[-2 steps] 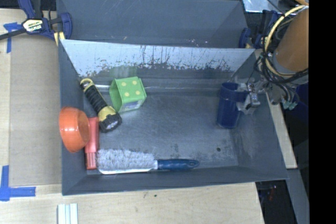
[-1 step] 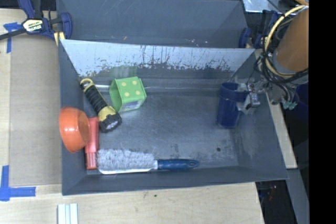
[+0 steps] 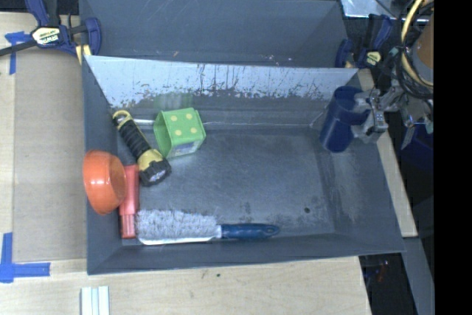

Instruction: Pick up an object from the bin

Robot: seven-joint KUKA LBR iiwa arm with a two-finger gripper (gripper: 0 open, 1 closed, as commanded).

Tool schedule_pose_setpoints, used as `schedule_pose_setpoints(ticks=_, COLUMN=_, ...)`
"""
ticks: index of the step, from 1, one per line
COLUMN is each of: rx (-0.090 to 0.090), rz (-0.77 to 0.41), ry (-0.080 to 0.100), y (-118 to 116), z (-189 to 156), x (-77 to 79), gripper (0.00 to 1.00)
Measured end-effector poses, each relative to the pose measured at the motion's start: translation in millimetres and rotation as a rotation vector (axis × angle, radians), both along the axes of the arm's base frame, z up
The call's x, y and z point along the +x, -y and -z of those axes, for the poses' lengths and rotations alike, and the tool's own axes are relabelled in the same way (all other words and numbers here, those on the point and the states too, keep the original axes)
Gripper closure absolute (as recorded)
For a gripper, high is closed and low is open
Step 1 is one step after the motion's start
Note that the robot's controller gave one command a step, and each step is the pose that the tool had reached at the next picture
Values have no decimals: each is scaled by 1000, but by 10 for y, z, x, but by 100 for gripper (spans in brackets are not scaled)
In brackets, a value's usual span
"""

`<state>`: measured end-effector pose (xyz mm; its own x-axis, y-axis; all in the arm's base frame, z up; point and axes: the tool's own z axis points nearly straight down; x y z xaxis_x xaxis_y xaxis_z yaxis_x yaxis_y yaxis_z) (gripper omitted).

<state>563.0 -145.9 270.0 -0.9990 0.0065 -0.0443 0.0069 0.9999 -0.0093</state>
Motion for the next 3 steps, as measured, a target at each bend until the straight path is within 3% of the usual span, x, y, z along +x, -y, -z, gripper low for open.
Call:
schedule_pose_setpoints(ticks=1, rx=-1, rz=-62, ry=-6, y=-54, z=-982, x=13, gripper=100)
schedule_pose_setpoints(ticks=2, rx=-8, rz=-63, ry=14, y=-133, z=-1089, x=72, gripper=100)
schedule_pose_setpoints(ticks=3, rx=-23, rz=-390, ry=8, y=-590, z=-548, x=424, gripper=100)
